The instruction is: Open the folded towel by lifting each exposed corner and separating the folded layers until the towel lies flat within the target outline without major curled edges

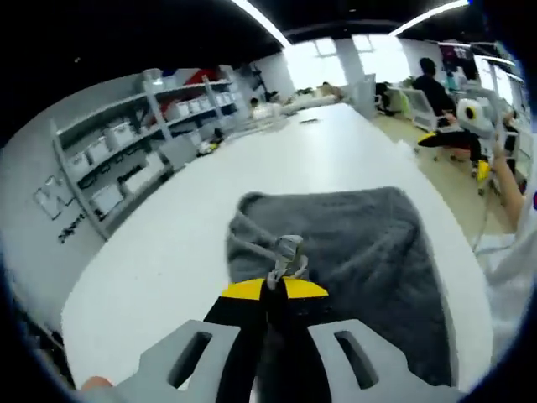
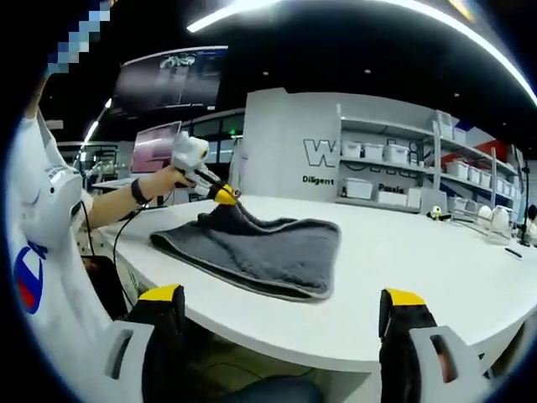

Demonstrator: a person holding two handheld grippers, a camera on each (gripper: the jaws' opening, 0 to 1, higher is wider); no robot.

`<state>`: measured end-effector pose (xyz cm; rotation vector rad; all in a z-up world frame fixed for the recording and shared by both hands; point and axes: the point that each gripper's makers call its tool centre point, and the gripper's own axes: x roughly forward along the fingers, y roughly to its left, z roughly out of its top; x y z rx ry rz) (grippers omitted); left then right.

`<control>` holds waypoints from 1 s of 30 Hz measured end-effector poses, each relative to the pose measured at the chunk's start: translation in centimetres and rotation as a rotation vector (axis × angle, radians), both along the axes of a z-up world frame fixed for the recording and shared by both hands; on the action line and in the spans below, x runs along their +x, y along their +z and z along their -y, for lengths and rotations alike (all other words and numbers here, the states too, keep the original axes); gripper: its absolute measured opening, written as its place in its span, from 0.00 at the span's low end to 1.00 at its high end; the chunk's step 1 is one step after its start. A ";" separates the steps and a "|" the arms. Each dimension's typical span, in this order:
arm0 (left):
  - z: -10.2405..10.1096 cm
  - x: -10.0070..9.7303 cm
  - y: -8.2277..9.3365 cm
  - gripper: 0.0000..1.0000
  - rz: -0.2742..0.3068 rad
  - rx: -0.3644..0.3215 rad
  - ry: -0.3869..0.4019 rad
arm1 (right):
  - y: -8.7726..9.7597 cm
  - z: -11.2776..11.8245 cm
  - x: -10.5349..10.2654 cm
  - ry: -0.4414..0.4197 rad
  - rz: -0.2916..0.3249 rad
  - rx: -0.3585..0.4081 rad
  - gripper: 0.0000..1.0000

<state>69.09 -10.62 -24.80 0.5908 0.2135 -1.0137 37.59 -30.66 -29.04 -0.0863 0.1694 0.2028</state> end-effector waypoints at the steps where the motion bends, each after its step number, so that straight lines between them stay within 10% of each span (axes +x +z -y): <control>1: -1.1 1.9 0.3 0.05 0.024 -0.011 0.066 | -0.1 0.0 0.0 0.000 -0.002 0.000 0.98; 8: -7.7 9.4 -5.8 0.16 -0.081 0.036 0.355 | -0.4 -0.2 -0.2 0.005 -0.009 0.009 0.98; 13: -9.7 9.8 -7.3 0.35 -0.054 0.095 0.423 | -1.2 0.2 -0.4 -0.011 -0.035 0.023 0.98; 22: -7.2 0.5 -0.3 0.63 0.010 -0.068 0.229 | -2.5 0.1 2.3 -0.041 -0.076 0.175 0.75; 30: -9.4 -7.4 -0.6 0.75 -0.019 -0.062 0.160 | -4.0 1.1 6.5 -0.087 -0.123 0.234 0.55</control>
